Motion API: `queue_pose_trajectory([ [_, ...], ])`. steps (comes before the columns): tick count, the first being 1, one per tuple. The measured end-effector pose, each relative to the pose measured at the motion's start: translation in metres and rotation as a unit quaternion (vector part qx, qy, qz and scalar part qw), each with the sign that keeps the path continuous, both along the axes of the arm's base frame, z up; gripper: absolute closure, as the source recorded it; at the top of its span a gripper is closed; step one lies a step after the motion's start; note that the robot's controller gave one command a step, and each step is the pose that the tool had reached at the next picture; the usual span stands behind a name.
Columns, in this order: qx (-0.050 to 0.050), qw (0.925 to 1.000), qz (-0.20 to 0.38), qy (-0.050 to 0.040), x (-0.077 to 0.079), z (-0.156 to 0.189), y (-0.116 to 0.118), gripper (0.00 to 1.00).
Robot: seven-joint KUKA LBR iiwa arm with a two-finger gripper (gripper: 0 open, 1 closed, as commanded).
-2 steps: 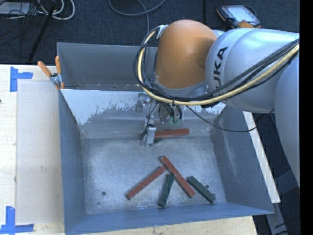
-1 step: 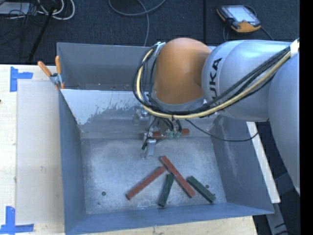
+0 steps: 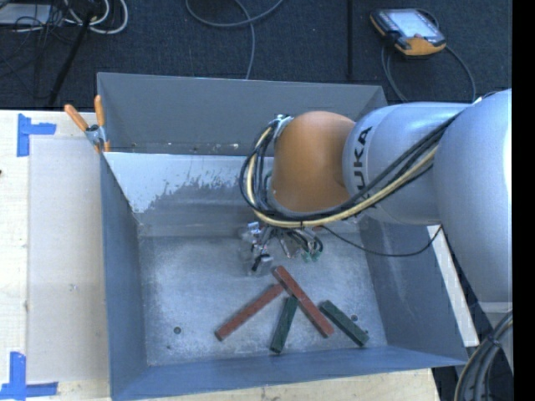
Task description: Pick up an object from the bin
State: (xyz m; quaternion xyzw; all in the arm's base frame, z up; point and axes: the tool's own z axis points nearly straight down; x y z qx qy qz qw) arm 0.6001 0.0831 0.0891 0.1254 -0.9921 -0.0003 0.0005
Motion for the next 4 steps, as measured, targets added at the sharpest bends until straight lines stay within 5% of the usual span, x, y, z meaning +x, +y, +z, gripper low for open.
queue_pose_trajectory([
  [1,0.000,1.0000,-0.001,-0.0001,0.000,0.000,0.000,0.00],
  [2,0.000,1.0000,-0.001,-0.0001,0.000,0.000,0.000,0.00],
  [4,0.000,0.9998,0.019,0.0005,-0.075,-0.019,-0.003,0.00],
])
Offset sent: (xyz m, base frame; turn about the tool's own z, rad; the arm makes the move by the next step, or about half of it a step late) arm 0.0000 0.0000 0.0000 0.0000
